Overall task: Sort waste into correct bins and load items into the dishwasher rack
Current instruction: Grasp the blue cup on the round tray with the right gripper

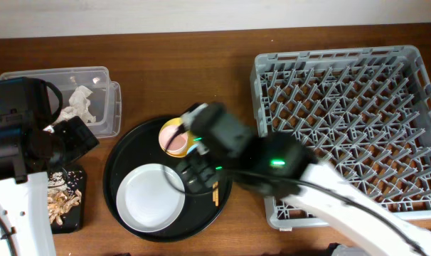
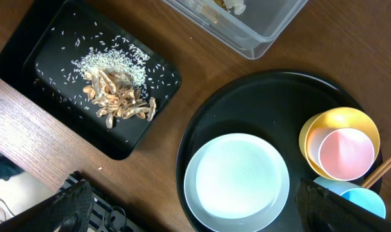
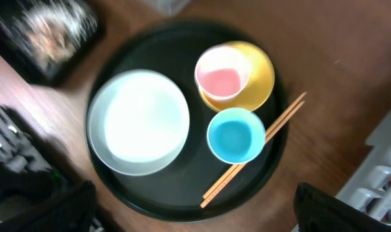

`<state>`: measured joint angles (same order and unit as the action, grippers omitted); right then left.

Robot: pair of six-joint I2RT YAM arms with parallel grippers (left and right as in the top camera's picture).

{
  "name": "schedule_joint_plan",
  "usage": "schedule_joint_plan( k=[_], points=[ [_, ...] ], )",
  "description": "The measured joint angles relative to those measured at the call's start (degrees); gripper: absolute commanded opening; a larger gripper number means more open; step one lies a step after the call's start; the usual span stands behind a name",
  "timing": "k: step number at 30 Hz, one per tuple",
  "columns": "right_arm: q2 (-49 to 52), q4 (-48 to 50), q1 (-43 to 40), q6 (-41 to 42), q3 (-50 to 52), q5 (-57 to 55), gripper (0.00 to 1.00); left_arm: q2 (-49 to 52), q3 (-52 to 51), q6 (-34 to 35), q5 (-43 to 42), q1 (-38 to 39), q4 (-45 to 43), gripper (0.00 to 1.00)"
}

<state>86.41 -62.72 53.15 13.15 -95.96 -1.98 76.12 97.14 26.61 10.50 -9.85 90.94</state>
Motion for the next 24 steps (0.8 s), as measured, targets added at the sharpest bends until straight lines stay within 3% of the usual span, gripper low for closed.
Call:
schedule_joint_plan(
  k=[6, 9, 14, 24],
  points=[
    [12.04, 1.53, 3.96, -0.09, 0.00, -0.79, 0.98, 0.00, 0.00, 0.00, 0.00, 0.00, 0.02, 0.99],
    [15.23, 1.57, 3.96, -0.07, 0.00, 0.76, 0.88, 0.00, 0.00, 0.00, 0.00, 0.00, 0.00, 0.99],
    [21.51, 1.68, 3.96, -0.26, 0.00, 1.90, 0.88, 0.00, 0.00, 0.00, 0.00, 0.00, 0.02, 0.99],
    [24.59, 2.08, 3.96, -0.22, 0.00, -1.05, 0.87, 0.00, 0.00, 0.00, 0.00, 0.00, 0.00, 0.99]
  ],
)
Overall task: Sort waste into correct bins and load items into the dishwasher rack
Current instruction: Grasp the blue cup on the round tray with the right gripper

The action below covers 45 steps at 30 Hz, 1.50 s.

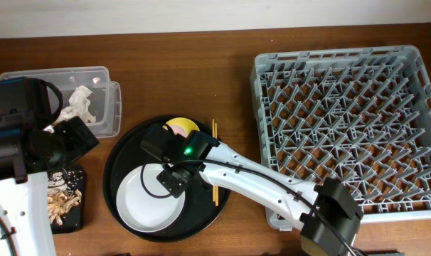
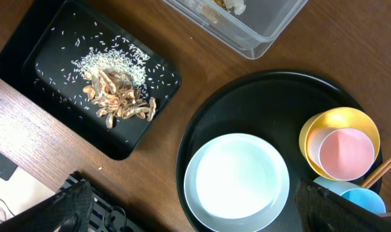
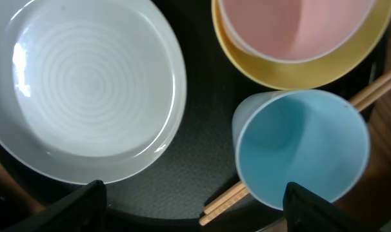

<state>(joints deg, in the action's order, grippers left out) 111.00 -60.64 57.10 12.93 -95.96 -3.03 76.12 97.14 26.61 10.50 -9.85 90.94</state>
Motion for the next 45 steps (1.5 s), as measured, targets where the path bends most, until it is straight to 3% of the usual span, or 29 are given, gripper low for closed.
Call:
schedule_joint_plan(
  k=[10, 14, 23, 30, 34, 37, 39, 43, 45],
  points=[
    [3.23, 0.87, 0.00, 0.00, 0.00, -0.63, 0.87, 0.00, 0.00, 0.00, 0.00, 0.00, 0.00, 0.99],
    [3.56, 1.60, 0.00, 0.07, 0.00, -0.70, 0.78, 0.00, 0.00, 0.00, 0.00, 0.00, 0.00, 0.99],
    [4.24, 6.23, 0.00, 0.15, 2.23, -3.67, 0.76, 0.00, 0.00, 0.00, 0.00, 0.00, 0.00, 0.99],
    [5.33, 6.08, 0.00, 0.22, 2.56, -6.10, 0.55, 0.00, 0.00, 0.00, 0.00, 0.00, 0.00, 0.99],
    [5.66, 6.05, 0.00, 0.17, 2.56, -6.43, 0.54, 0.00, 0.00, 0.00, 0.00, 0.00, 0.00, 0.99],
    [5.77, 6.08, 0.00, 0.13, 2.56, -6.60, 0.45, 0.00, 0.00, 0.00, 0.00, 0.00, 0.00, 0.99],
    [5.79, 6.08, 0.00, 0.20, 2.56, -6.75, 0.28, 0.00, 0.00, 0.00, 0.00, 0.00, 0.00, 0.99],
    [5.86, 6.08, 0.00, 0.13, 2.56, -7.08, 0.24, 0.00, 0.00, 0.00, 0.00, 0.00, 0.00, 0.99],
    [5.88, 6.08, 0.00, 0.13, 2.56, -7.08, 0.17, 0.00, 0.00, 0.00, 0.00, 0.00, 0.00, 0.99]
  ],
)
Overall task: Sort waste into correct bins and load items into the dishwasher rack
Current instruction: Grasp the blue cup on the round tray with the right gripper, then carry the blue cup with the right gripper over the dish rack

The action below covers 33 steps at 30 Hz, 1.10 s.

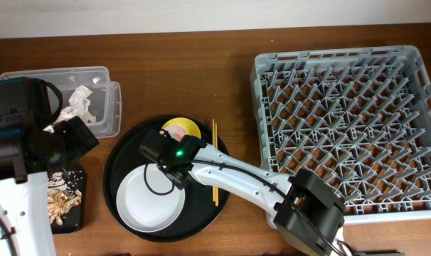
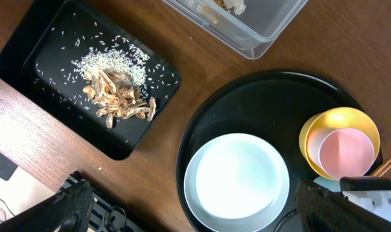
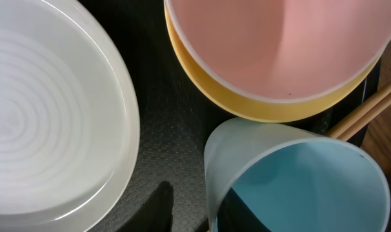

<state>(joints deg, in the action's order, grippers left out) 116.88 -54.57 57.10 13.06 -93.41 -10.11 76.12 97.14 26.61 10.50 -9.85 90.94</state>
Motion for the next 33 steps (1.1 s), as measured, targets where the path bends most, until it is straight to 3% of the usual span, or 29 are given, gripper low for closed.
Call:
schedule_joint_plan(
  k=[7, 13, 20, 27, 33],
  points=[
    [0.09, -0.02, 0.00, -0.04, 0.02, -0.20, 0.04, 0.00, 0.00, 0.00, 0.00, 0.00, 0.00, 0.99],
    [0.09, -1.11, 0.00, -0.02, -0.04, -0.37, 0.04, 0.00, 0.00, 0.00, 0.00, 0.00, 0.00, 0.99],
    [-0.35, -9.77, -1.51, -0.24, -3.54, -0.35, 0.04, 0.00, 0.00, 0.00, 0.00, 0.00, 0.02, 0.99],
    [-9.03, -12.85, -12.37, -1.49, -6.75, 1.60, 0.04, 0.00, 0.00, 0.00, 0.00, 0.00, 0.04, 0.99],
    [-17.31, -11.76, -27.17, -6.99, -7.02, 16.11, 0.04, 0.00, 0.00, 0.00, 0.00, 0.00, 0.04, 0.99]
  ],
)
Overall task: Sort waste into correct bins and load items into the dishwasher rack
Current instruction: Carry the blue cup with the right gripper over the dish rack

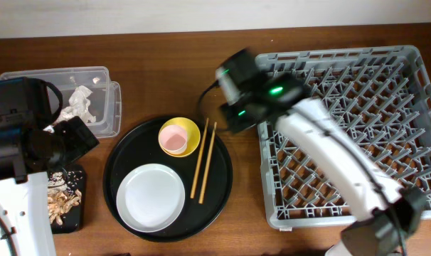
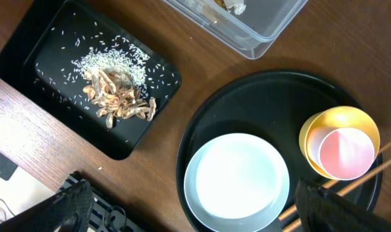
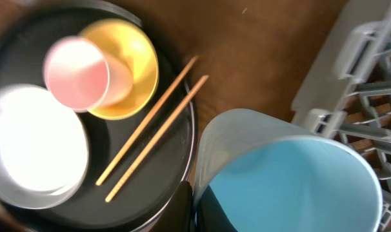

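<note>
My right gripper is shut on the rim of a light blue cup, one finger inside and one outside. It holds the cup above the table by the left edge of the grey dishwasher rack; in the overhead view the right gripper is blurred. On the round black tray lie a white plate, a yellow bowl with a pink cup in it, and two chopsticks. My left gripper hangs open high above the tray's left side.
A black rectangular tray with rice and food scraps sits at the front left. A clear plastic bin holding crumpled paper stands at the back left. Bare wood separates the round tray from the rack.
My right gripper was low on the round tray at the blue cup's rim; now it holds the cup up by the rack's left edge. The chopsticks lie further inside the tray. The left arm is unchanged.
My right gripper was open high over the round tray, then lower over the plate and blue cup, then down at the cup's rim. Now the cup is off the tray, in that gripper beside the rack. The left arm has stayed still throughout.
</note>
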`<state>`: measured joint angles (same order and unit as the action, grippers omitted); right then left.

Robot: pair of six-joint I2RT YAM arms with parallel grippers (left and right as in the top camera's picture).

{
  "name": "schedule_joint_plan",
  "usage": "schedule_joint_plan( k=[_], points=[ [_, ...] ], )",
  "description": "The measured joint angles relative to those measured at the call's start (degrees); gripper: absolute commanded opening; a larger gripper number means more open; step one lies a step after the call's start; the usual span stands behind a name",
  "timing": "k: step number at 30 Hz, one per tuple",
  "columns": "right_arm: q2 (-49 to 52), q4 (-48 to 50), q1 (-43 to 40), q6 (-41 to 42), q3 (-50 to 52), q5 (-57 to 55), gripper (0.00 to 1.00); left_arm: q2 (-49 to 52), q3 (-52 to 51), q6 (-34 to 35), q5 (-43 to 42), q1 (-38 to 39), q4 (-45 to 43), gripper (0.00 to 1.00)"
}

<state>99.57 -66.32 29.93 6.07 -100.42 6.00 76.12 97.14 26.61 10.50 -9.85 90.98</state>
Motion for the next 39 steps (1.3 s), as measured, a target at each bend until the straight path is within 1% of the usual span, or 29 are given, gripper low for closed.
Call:
schedule_joint_plan(
  k=[3, 4, 7, 11, 13, 18, 21, 25, 30, 36, 39],
  points=[
    [-1.40, -0.15, -10.84, -3.93, -0.15, 11.85, 0.04, 0.00, 0.00, 0.00, -0.02, 0.00, 0.00, 0.99],
    [-1.36, -0.66, -15.52, -5.75, -0.15, 17.86, 0.04, 0.00, 0.00, 0.00, -0.02, 0.00, -0.04, 0.99],
    [-0.31, -1.70, -27.54, -8.37, -0.15, 29.51, 0.04, 0.00, 0.00, 0.00, 0.00, 0.00, -0.02, 0.99],
    [2.62, -4.76, -40.17, -10.62, -0.15, 41.03, 0.04, 0.00, 0.00, 0.00, -0.02, 0.00, -0.02, 0.99],
    [4.44, -7.63, -43.98, -13.31, -0.15, 44.54, 0.04, 0.00, 0.00, 0.00, 0.00, 0.00, -0.02, 0.99],
    [7.34, -14.01, -49.72, -22.97, -0.13, 54.49, 0.04, 0.00, 0.00, 0.00, 0.00, 0.00, -0.04, 0.99],
    [8.41, -14.80, -53.00, -26.75, -0.13, 59.06, 0.04, 0.00, 0.00, 0.00, 0.00, 0.00, -0.02, 0.99],
    [10.19, -15.52, -55.49, -28.11, -0.13, 60.78, 0.04, 0.00, 0.00, 0.00, 0.00, 0.00, -0.02, 0.99],
    [14.99, -16.22, -58.23, -28.83, -0.13, 62.75, 0.04, 0.00, 0.00, 0.00, 0.00, 0.00, -0.02, 0.99],
    [19.91, -17.57, -58.93, -28.87, -0.13, 64.54, 0.04, 0.00, 0.00, 0.00, 0.00, 0.00, -0.02, 0.99],
    [20.96, -18.23, -58.93, -30.36, 0.09, 65.26, 0.04, 0.00, 0.00, 0.00, 0.00, 0.00, -0.02, 0.99]
  ],
)
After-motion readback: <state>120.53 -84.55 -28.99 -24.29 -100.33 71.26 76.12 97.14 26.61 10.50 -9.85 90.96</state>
